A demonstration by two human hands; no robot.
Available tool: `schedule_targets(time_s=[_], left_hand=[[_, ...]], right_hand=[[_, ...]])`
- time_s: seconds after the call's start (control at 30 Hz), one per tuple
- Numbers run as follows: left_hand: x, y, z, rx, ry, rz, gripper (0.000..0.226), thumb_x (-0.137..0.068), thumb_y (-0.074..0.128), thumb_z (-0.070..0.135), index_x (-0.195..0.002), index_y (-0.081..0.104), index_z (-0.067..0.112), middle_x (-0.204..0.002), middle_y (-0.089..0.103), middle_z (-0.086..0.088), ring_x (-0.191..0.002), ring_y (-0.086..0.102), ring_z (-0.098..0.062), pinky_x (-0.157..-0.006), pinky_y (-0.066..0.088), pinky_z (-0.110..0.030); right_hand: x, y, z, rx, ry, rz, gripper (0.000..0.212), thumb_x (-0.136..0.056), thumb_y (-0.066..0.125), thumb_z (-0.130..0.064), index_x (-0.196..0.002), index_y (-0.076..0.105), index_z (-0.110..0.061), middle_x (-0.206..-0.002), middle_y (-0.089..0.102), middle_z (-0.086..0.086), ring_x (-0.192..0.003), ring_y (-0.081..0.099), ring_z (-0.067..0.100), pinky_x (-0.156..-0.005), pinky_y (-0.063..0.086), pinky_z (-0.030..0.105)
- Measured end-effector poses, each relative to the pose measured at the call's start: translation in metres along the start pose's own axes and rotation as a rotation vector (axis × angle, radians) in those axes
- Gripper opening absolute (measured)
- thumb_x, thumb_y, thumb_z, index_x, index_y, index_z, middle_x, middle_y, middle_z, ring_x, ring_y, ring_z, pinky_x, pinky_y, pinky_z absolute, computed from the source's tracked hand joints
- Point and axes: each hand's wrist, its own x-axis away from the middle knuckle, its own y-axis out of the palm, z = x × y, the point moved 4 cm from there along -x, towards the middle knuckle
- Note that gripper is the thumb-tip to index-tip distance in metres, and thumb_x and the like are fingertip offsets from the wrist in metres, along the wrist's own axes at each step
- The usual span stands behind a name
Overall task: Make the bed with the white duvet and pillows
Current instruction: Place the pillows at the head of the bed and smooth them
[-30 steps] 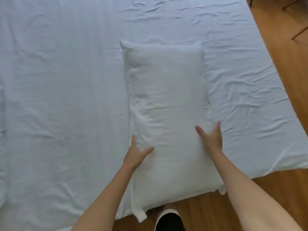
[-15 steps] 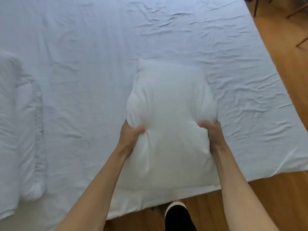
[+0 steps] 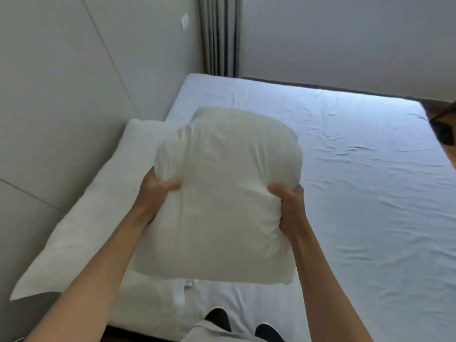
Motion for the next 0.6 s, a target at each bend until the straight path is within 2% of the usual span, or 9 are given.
schedule_targets(time_s=[0.07,0.2,0.27,0.37,0.43,0.47,0.53,0.6], left_hand=[[-0.005,-0.06,0.025,0.01,0.054,0.084,0.048,-0.075,0.069,-0.005,-0.115,0.061,0.021,-0.092,0.068,0.017,-0.084,0.065,-0.005,-0.071,0.053,-0.022],[-0.019,-0.168,0.052,-0.022,0.109,0.188,0.051,-0.075,0.064,-0.008,-0.115,0.061,0.022,-0.092,0.07,0.01,-0.087,0.065,-0.018,-0.078,0.053,-0.031],[-0.03,-0.216,0.045,-0.058,0.076,0.221,0.052,-0.076,0.065,-0.004,-0.121,0.06,0.023,-0.101,0.068,0.0,-0.091,0.063,-0.022,-0.083,0.049,-0.035],[-0.053,-0.273,0.003,-0.192,-0.089,0.263,0.056,-0.074,0.072,0.012,-0.127,0.058,0.018,-0.116,0.065,-0.01,-0.102,0.062,-0.027,-0.092,0.048,-0.041],[-0.065,-0.285,-0.04,-0.423,-0.197,0.305,0.069,-0.076,0.072,0.019,-0.139,0.047,0.01,-0.132,0.056,-0.019,-0.118,0.054,-0.033,-0.097,0.043,-0.042],[-0.07,-0.276,-0.066,-0.57,-0.251,0.287,0.077,-0.079,0.07,0.028,-0.146,0.036,0.01,-0.14,0.048,-0.023,-0.126,0.048,-0.036,-0.1,0.04,-0.043],[-0.066,-0.23,-0.112,-0.811,-0.333,0.178,0.081,-0.09,0.057,0.047,-0.153,0.017,0.017,-0.152,0.027,-0.025,-0.139,0.029,-0.037,-0.11,0.03,-0.046],[-0.058,-0.181,-0.148,-0.94,-0.282,0.109,0.076,-0.094,0.04,0.058,-0.154,0.008,0.022,-0.158,0.006,-0.022,-0.146,0.007,-0.034,-0.117,0.012,-0.05]], right_hand=[[0.003,0.063,-0.012,-0.003,-0.022,-0.087,0.042,-0.061,0.064,-0.001,-0.102,0.07,-0.007,-0.099,0.073,0.015,-0.09,0.07,0.033,-0.078,0.056,0.046],[0.009,0.161,-0.017,-0.01,-0.046,-0.239,0.05,-0.061,0.065,-0.004,-0.111,0.065,-0.004,-0.102,0.073,0.012,-0.093,0.07,0.03,-0.077,0.058,0.042],[0.011,0.196,0.0,-0.004,-0.015,-0.289,0.051,-0.062,0.068,-0.007,-0.112,0.064,-0.006,-0.1,0.074,0.008,-0.091,0.071,0.025,-0.076,0.059,0.037],[0.009,0.226,0.054,0.101,0.104,-0.33,0.054,-0.064,0.075,-0.013,-0.117,0.063,-0.012,-0.104,0.073,0.005,-0.094,0.07,0.021,-0.077,0.058,0.034],[0.006,0.226,0.108,0.323,0.238,-0.369,0.055,-0.074,0.077,-0.021,-0.126,0.058,-0.016,-0.119,0.067,0.004,-0.102,0.067,0.02,-0.074,0.056,0.029],[0.006,0.219,0.134,0.515,0.307,-0.368,0.06,-0.081,0.074,-0.028,-0.135,0.051,-0.017,-0.132,0.059,0.005,-0.111,0.062,0.021,-0.075,0.055,0.029],[0.008,0.198,0.173,0.958,0.354,-0.304,0.081,-0.087,0.064,-0.047,-0.151,0.025,-0.017,-0.151,0.037,0.007,-0.133,0.044,0.025,-0.096,0.048,0.036],[0.015,0.191,0.188,1.159,0.276,-0.246,0.088,-0.089,0.055,-0.056,-0.155,0.008,-0.021,-0.155,0.028,0.011,-0.14,0.032,0.028,-0.107,0.037,0.039]])
